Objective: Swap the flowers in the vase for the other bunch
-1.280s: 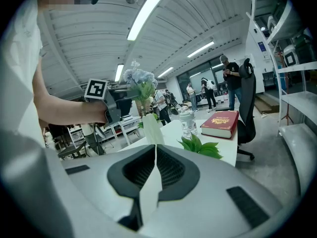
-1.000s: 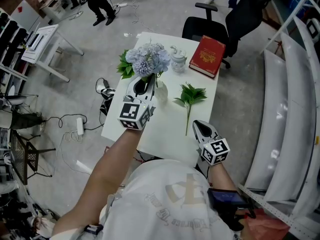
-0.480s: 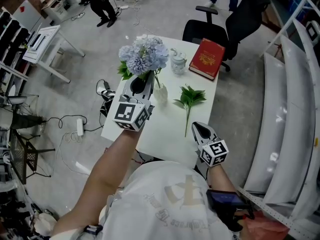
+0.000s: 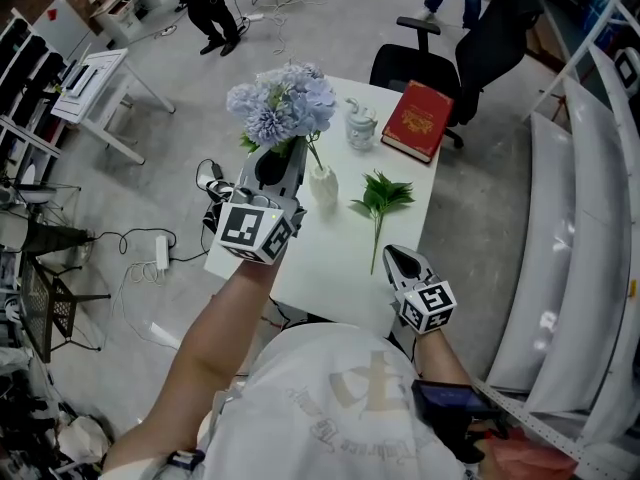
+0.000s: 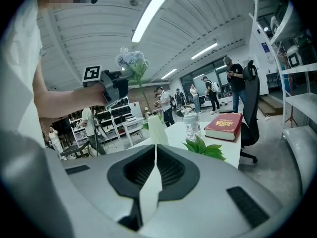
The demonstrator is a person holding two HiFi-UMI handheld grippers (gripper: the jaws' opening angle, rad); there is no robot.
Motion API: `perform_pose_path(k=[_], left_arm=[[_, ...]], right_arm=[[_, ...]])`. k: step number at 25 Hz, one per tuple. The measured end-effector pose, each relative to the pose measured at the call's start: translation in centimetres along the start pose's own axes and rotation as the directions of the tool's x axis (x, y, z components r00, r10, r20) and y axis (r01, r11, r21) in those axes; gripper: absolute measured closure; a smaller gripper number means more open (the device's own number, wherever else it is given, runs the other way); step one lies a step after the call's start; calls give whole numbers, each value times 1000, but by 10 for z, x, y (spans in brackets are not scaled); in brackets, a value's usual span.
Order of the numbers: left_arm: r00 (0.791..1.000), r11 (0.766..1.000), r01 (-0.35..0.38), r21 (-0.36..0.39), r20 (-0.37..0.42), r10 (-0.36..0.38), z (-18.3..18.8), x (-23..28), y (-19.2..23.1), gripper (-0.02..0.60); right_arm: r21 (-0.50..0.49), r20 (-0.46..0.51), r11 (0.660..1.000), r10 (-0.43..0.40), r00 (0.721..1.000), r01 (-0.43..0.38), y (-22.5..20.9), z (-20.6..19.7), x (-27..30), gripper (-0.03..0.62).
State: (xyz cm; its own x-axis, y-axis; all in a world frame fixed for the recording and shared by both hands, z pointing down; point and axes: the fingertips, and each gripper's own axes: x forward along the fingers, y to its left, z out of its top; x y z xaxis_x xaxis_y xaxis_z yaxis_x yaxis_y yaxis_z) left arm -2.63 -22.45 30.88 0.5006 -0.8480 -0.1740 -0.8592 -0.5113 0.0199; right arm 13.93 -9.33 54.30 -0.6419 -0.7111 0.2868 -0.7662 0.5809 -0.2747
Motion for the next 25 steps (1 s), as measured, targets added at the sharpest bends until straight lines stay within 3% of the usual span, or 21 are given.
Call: perform_pose_path(k=[12, 25], left_arm=[[997, 987, -50, -151, 59, 59, 32, -26, 22, 546], [988, 955, -156, -252, -61, 145, -1, -89, 57, 546]], right_arm=[[-16, -6, 999, 44, 999, -45, 11, 0, 4, 583], [-21, -49, 993, 115, 992, -116, 44, -13, 19, 583]])
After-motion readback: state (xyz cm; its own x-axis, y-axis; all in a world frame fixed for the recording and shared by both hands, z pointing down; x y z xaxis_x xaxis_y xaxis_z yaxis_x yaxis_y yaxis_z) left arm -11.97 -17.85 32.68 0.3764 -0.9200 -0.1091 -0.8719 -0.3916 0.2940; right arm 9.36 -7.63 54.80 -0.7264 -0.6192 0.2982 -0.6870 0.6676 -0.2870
